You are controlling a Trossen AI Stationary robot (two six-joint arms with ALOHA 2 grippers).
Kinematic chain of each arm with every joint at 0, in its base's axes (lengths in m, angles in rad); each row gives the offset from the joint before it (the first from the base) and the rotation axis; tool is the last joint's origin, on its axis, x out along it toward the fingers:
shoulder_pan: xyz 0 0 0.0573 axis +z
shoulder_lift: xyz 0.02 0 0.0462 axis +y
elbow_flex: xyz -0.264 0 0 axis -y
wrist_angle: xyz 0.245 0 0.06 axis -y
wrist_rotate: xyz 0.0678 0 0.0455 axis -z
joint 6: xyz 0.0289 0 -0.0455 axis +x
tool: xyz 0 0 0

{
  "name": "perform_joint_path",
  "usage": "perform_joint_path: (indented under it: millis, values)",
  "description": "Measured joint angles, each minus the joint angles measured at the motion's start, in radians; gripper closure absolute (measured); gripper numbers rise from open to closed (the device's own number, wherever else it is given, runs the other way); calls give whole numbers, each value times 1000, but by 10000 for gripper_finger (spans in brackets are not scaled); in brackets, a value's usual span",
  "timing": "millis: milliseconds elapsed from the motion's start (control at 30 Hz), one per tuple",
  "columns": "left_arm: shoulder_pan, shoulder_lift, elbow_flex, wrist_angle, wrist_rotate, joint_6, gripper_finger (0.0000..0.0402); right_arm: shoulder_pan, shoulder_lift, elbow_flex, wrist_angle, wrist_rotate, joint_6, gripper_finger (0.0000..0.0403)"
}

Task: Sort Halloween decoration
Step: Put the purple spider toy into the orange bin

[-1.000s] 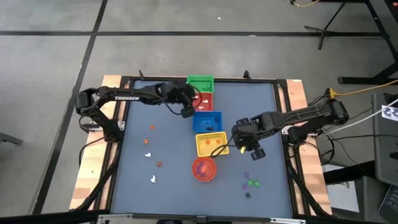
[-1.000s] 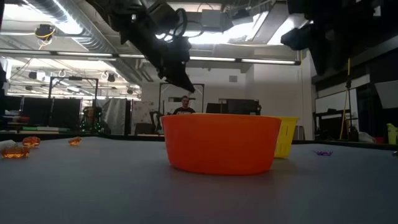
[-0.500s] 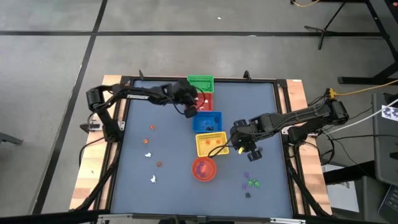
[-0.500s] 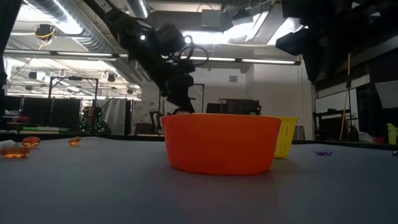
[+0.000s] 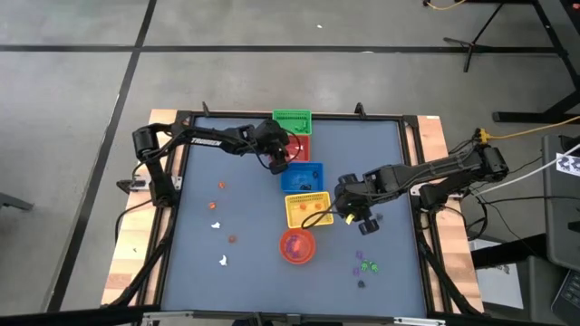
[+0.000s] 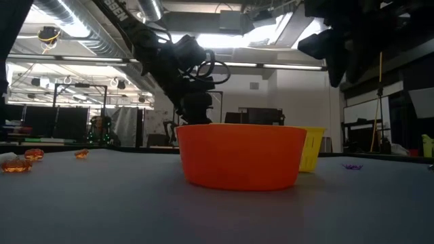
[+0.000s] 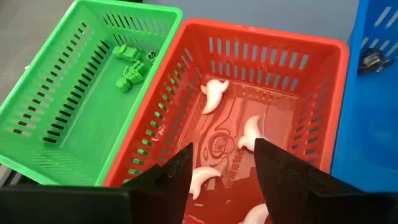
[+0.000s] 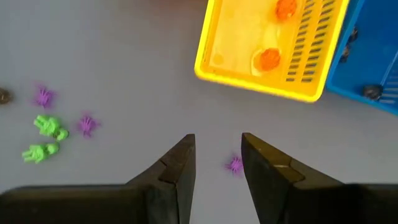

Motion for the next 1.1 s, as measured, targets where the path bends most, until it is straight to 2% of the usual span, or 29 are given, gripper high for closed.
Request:
perform_joint_path:
  millis: [233,433,600,833,967,1100]
  values:
    - [0,0,0,0,0,-1,245,0,0,0,19,7,16,276]
    - [0,0,0,0,0,-1,245,-1,0,0,-3,187,233,275]
    - [0,0,0,0,0,-3,245,0,0,-12,-21,182,264,244]
    - [0,0,0,0,0,-3,245,-1,0,-113,-21,182,283,180]
    - [0,0,0,0,0,-4,245,-1,0,-191,12,182,311,170]
    - [0,0,0,0,0,-4,245,-1,0,-284,128,182,301,169]
